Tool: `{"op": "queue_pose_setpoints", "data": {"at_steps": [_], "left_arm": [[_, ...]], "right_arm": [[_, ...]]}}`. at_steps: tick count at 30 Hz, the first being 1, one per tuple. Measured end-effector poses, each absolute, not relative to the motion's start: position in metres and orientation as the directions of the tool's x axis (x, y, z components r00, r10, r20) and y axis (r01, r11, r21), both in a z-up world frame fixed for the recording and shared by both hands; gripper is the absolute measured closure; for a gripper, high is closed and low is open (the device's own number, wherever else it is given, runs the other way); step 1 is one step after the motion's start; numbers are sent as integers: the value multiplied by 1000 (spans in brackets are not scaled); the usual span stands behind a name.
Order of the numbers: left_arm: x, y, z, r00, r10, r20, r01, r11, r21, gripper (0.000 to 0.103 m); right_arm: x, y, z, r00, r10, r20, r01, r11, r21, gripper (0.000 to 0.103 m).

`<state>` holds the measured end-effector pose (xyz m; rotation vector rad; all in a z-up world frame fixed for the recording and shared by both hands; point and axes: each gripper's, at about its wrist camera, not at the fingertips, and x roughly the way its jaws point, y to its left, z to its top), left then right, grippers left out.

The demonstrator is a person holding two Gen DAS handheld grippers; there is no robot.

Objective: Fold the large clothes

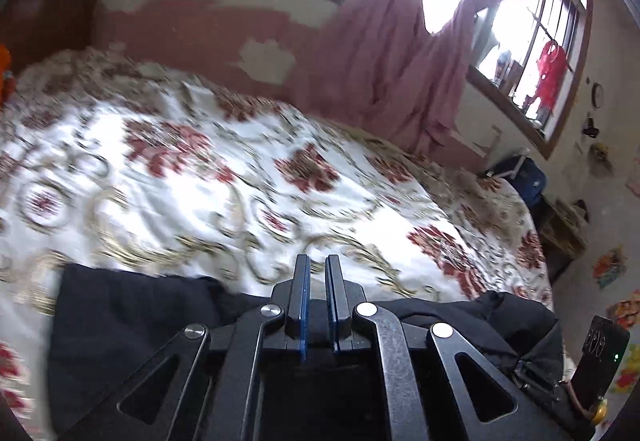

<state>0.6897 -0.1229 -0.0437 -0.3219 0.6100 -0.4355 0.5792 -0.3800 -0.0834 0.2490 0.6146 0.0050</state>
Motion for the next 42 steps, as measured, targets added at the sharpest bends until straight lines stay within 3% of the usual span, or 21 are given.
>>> {"op": "queue_pose_setpoints", "data": {"at_steps": [6, 9, 11, 13, 17, 19, 21, 22, 23, 29, 35, 42], "left_arm": [[689, -134, -75, 663, -586, -465, 368, 797, -479, 95], [696, -132, -90, 615, -609, -500, 354, 781, -515, 95], [698, -133, -100, 589, -620, -518, 353, 774, -526, 95], [698, -130, -106, 586, -634, -505, 356, 761, -542, 95], [699, -118, -117, 587, -658, -471, 346, 730, -589, 95], [701, -114, -120, 580, -673, -459, 342, 713, -612, 95], [700, -115, -119, 578, -676, -456, 345, 710, -614, 95], [699, -114, -119, 578, -679, -453, 350, 707, -614, 95], [698, -113, -118, 577, -681, -450, 353, 705, -615, 95], [690, -108, -116, 536, -722, -438, 403, 674, -619, 96], [679, -127, -109, 515, -654, -555, 462, 756, -463, 96], [677, -134, -115, 478, -609, -633, 479, 785, -393, 96]], "right_arm": [[577, -383, -75, 813, 118, -570, 45, 964, 263, 88], [567, -378, -59, 825, 107, -554, 37, 969, 243, 75], [556, -371, -41, 851, 64, -521, 44, 981, 191, 55], [551, -361, -22, 877, 31, -479, 47, 987, 151, 47], [586, -329, 10, 884, -25, -467, 44, 999, 31, 48], [623, -309, 14, 851, -9, -524, -20, 999, -49, 48], [652, -295, 6, 779, 20, -627, -86, 993, -75, 64], [662, -290, -5, 716, 22, -698, -119, 989, -90, 82], [665, -286, -14, 671, 18, -741, -138, 985, -101, 85], [641, -295, -45, 555, -22, -832, -240, 953, -185, 87], [650, -300, -69, 485, 1, -874, -337, 923, -186, 87], [661, -303, -82, 441, 66, -895, -425, 894, -144, 87]]}}
